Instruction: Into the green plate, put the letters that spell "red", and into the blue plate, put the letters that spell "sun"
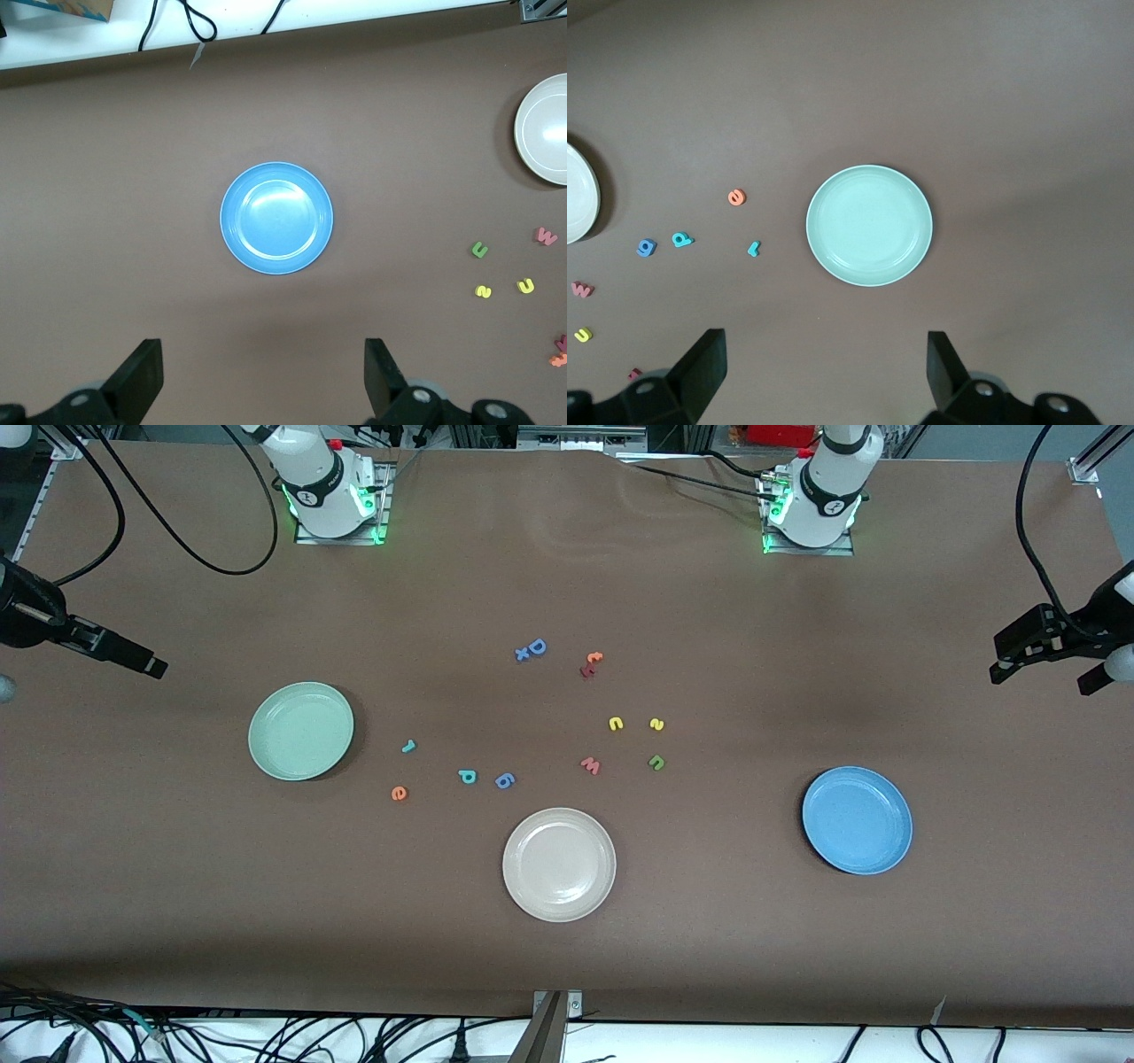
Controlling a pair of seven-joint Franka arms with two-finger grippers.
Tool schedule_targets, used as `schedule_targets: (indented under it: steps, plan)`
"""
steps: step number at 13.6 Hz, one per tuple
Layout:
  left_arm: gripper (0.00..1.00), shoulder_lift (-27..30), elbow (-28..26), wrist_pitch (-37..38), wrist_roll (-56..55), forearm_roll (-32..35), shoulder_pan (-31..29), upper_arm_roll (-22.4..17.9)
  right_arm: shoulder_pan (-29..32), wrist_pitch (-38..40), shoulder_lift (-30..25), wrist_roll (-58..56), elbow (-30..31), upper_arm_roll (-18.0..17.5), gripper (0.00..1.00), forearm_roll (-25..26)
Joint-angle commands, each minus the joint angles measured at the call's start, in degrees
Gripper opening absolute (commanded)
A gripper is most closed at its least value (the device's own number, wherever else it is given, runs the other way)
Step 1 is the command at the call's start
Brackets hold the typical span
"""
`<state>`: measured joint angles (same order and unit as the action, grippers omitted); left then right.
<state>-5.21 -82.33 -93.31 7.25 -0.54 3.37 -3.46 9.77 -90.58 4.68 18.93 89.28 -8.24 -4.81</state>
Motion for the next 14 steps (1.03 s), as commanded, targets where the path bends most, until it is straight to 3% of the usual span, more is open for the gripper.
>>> schedule_targets:
  steps: [1,14]
  plan:
    - [1.00,-0.8,1.7,1.0,0.7,0.2,-0.1,-0.1,0.3,-0.6,-0.9,0.1,1.0,-0.5,1.00,1.0]
    - [1.00,-0.8,1.7,1.0,0.7,0.1,-0.1,-0.1,-0.4,-0.6,-0.6,0.1,0.6,-1.5,1.00,0.9]
